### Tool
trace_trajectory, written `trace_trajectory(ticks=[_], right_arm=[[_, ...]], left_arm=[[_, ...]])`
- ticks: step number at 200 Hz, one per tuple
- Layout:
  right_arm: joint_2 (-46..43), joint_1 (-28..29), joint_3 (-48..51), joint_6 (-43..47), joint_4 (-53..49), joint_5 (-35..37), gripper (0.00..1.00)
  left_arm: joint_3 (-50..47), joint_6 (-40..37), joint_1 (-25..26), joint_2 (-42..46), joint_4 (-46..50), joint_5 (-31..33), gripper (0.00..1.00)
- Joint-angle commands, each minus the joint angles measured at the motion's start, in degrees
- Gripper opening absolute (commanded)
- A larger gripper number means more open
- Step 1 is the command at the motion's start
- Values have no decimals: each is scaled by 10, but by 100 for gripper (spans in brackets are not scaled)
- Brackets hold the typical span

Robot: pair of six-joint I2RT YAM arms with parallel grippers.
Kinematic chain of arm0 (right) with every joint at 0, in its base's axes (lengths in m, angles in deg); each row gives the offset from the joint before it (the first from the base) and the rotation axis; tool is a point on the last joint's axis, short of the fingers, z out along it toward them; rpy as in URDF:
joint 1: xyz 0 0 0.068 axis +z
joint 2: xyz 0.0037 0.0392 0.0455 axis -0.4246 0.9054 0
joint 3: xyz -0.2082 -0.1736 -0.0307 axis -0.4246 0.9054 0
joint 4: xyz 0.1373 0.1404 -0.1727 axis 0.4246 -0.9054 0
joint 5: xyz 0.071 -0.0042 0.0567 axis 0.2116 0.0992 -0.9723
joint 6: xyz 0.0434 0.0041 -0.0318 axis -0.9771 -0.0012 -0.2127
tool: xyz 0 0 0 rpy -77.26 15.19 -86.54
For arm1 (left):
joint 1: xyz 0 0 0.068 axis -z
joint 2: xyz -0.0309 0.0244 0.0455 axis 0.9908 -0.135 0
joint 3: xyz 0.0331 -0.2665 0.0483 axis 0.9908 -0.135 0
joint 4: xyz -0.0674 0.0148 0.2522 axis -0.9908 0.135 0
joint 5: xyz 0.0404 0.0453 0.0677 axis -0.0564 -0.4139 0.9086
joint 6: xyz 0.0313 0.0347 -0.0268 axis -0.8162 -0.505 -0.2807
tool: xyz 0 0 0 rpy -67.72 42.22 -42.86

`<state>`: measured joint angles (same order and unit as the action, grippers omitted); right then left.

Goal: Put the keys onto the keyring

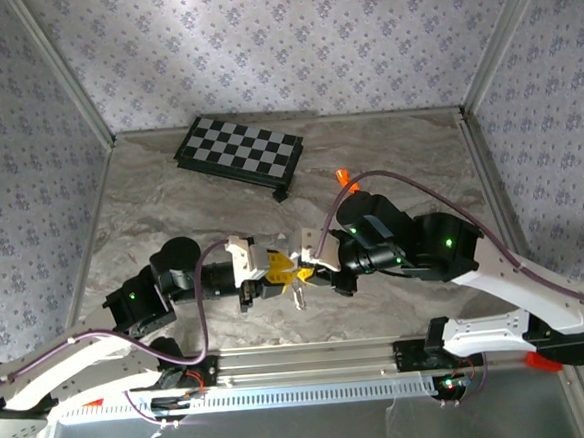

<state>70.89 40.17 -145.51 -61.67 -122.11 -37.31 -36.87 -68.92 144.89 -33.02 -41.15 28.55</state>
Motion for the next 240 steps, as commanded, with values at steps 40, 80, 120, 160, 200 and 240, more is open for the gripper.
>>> trace_trajectory(ticks=[40, 80, 120, 160, 200, 240], right_arm=[[-3, 10, -26, 20, -11, -21, 0], [-4, 12, -24, 19, -5, -23, 0], [-2, 14, -22, 17, 4, -28, 0], [2, 14, -20, 16, 10, -33, 0], [1, 14, -17, 17, 15, -38, 0], [-18, 15, 6, -1, 34, -42, 1]], left_arm=[[1, -7, 1, 5, -9, 6, 20], [-9, -5, 1, 9, -21, 12, 19], [-14, -5, 0, 9, -23, 8, 16], [-21, -5, 1, 12, -33, 5, 5], [-27, -2, 1, 23, -57, 5, 0], [-38, 12, 1, 39, -99, -8, 0]])
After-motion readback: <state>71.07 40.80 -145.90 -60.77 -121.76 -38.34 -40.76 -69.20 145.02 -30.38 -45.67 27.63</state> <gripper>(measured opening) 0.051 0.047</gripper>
